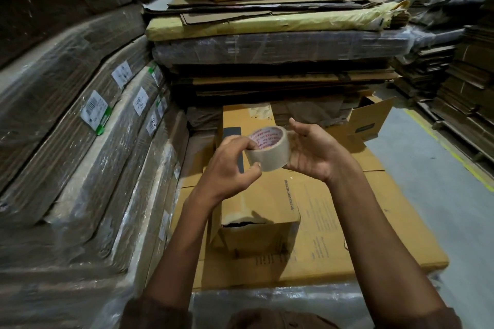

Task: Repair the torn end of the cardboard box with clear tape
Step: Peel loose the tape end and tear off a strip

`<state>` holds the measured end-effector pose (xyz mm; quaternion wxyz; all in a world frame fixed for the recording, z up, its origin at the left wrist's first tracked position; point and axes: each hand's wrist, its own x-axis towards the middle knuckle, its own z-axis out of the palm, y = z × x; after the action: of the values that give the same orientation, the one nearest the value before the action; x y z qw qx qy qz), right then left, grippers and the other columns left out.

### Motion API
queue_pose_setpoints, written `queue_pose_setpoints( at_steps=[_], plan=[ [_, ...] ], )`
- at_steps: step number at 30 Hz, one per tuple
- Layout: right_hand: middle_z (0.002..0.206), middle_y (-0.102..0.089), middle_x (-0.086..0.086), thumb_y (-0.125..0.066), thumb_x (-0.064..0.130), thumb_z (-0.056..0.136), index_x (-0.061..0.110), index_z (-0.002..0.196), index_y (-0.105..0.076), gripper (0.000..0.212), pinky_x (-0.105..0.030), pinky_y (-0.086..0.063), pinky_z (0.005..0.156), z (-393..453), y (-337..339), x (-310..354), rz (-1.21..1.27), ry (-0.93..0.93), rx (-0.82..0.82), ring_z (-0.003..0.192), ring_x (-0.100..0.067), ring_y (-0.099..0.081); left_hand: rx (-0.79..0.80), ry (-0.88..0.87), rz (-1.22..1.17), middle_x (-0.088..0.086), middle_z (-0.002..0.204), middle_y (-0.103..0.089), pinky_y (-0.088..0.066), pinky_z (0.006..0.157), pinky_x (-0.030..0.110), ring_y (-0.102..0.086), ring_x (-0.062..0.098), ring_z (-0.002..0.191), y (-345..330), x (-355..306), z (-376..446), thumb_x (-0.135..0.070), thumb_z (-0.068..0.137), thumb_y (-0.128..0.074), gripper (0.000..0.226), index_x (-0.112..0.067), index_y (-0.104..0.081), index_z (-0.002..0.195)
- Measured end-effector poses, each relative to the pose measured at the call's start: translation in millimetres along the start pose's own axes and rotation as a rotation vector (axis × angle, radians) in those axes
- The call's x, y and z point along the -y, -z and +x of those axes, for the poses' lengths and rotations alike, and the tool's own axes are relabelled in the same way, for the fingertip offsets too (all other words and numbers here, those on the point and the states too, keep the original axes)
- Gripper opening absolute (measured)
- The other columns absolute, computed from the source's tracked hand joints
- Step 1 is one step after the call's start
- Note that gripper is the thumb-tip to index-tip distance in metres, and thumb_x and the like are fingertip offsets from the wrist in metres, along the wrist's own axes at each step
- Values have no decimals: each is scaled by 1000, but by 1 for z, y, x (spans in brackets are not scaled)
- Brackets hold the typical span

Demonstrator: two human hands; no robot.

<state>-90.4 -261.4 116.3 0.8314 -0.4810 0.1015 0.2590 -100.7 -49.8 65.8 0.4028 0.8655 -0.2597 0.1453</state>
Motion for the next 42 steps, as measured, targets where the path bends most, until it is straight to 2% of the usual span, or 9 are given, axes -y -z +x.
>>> queue_pose_setpoints(
  at_steps=[3,8,13,20,26,29,34,39,42],
  plan=[
    [140,-56,-14,-54,41,102,19,135,-60,40,-35,-57,72,2,-3,-6,-362,160,-67,108,-28,-64,-55,103,-141,3,97,-59,-56,72,44,-60,23,92,-5,0,-3,-34,82,-63,18,-22,-58,95],
    [143,-50,14,-67,23,93,42,138,-58,50,-29,-50,92,4,-3,-13,-948,712,-146,127,-11,-51,-101,161,-153,-1,84,-59,-52,65,48,-60,25,81,-5,-1,0,-38,87,-60,14,-25,-58,85],
    [138,-59,4,-66,39,82,30,136,-61,55,-24,-54,87,7,-5,-17,-1339,733,-65,119,-10,-56,-110,159,-126,-9,79,-57,-39,54,14,-52,2,67,-6,-7,1,-36,85,-62,11,-29,-55,80],
    [120,-67,-2,-71,45,79,14,121,-70,53,-35,-61,79,10,0,-14,-1441,681,-102,103,-15,-63,-23,178,-208,-3,92,-61,-52,64,17,-60,6,85,-7,2,-3,-24,93,-69,6,-20,-64,92],
    [109,-66,0,-63,46,70,17,114,-71,53,-37,-60,74,9,8,-11,-1399,630,-14,95,-7,-61,-23,199,-195,-7,90,-62,-54,62,22,-61,10,83,1,3,0,-22,91,-72,9,-23,-64,87],
    [107,-69,2,-62,48,67,19,109,-72,52,-29,-57,78,10,10,-11,-1341,606,38,97,-5,-62,-28,214,-183,-9,89,-63,-48,63,15,-59,3,82,5,6,3,-27,85,-73,10,-22,-64,84],
    [99,-72,6,-62,36,69,16,102,-76,41,-14,-49,75,14,15,-9,-1234,605,85,89,-2,-64,10,261,-273,-8,91,-64,-53,74,37,-61,13,91,5,14,3,-47,74,-62,33,-16,-65,86],
    [100,-67,-5,-61,32,70,15,96,-73,33,-43,-60,70,17,23,-11,-1049,548,129,86,-15,-66,55,271,-443,-11,79,-58,-45,65,26,-53,7,76,4,17,2,-44,72,-60,38,-8,-60,83],
    [102,-67,0,-61,20,75,18,93,-72,21,-42,-61,67,18,24,-12,-944,518,164,87,-12,-66,68,298,-635,-5,76,-54,-42,55,16,-51,3,66,2,18,2,-40,67,-61,44,-2,-58,88]
  ],
)
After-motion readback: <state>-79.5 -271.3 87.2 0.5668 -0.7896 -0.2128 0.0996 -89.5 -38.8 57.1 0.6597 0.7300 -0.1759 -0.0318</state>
